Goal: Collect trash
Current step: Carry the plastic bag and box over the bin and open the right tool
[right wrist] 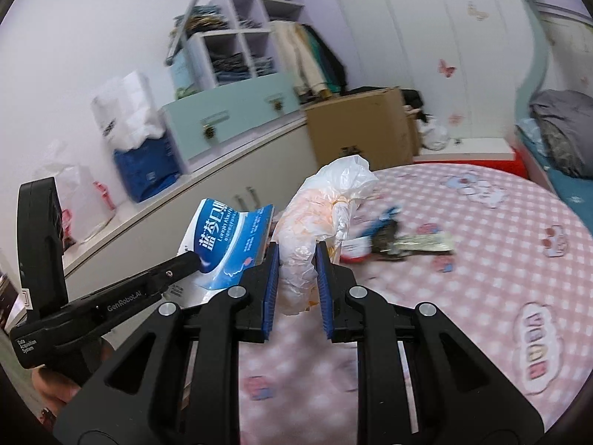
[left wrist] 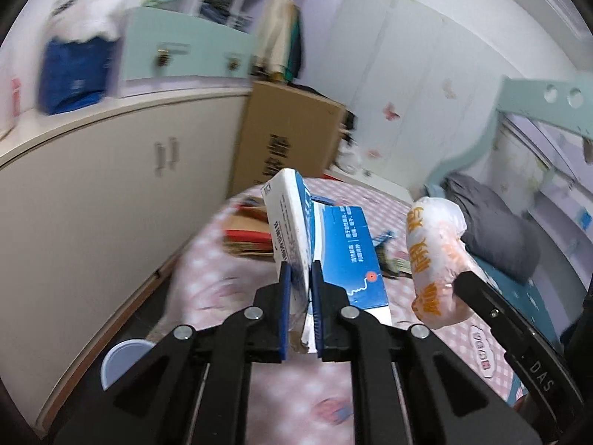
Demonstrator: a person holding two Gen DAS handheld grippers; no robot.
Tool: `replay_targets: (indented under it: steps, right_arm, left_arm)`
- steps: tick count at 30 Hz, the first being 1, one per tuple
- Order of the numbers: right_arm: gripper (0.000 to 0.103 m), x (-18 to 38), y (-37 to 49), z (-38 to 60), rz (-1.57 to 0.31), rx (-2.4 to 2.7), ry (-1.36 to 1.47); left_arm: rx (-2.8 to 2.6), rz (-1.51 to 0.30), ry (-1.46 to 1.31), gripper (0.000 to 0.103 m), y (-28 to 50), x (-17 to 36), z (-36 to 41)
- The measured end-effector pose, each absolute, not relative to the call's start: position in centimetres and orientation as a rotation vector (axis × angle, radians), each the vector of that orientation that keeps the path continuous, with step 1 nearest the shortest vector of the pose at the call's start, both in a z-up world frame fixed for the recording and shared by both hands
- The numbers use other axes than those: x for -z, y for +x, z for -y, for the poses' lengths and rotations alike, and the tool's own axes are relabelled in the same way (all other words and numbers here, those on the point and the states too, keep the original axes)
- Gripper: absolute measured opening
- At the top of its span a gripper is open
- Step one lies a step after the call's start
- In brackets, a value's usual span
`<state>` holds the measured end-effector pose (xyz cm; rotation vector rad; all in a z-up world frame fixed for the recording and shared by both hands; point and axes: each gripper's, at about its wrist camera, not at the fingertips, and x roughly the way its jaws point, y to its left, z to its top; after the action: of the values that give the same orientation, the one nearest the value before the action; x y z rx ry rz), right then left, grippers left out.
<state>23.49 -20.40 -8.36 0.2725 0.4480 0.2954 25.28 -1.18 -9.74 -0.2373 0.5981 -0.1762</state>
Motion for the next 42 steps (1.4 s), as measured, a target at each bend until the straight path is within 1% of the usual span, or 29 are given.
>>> replay_targets:
  steps: [6,11,18,25,26,28,29,30,35,42]
  right_arm:
    - [0.02,8.7,23.4,12.9,-0.488,-0.428,0.227]
    - [0.02,10.0,23.4,5.8,-0.536,-0.539,0.168]
    - [0.02,13.4,24.4,-2.6,-0.616,-0.636,0.091]
    - [0.023,17.9,26.6,-8.1,-0.698,-0.675,0.053]
    - [0.024,18.6,27.0,-8.6,-0.713,-0.681,0.052]
    - [0.032,20.1,27.8,-9.8,-0.73,-0.685,0.052]
    - [0.05,21.0,28.2,-10.4,-0.743,-0.673,0.034]
    - [0.059,21.7,28.4,-10.8,-0.754,-0.652,0.02]
    - [0.059,24.2,29.0,-11.0,-0.801,-0.63,0.034]
    - [0.059,24.6,29.1,-10.6,-0.813,-0.621,0.039]
  left_arm:
    - [0.013,-0.6,-0.29,0.01,22.4,10.5,-5.5]
    - [-0.13,-0.598,-0.311,0.01,20.5,12.2,-11.3]
    - [-0.329,-0.68,-0.366,0.01,19.8,16.7,-19.9]
    - [-0.407,-0.756,-0.418,0.01,20.4,20.9,-25.4]
    - [-0.412,-0.767,-0.424,0.01,20.6,21.5,-25.9]
    - [-0.417,-0.789,-0.429,0.01,20.9,22.7,-26.6]
    - [-0.417,-0.801,-0.429,0.01,21.1,23.3,-26.7]
    - [-0.41,-0.824,-0.427,0.01,21.6,24.1,-27.0]
    - [-0.383,-0.884,-0.447,0.01,22.1,26.5,-27.5]
    - [-0.362,-0.926,-0.443,0.01,23.2,28.0,-26.8]
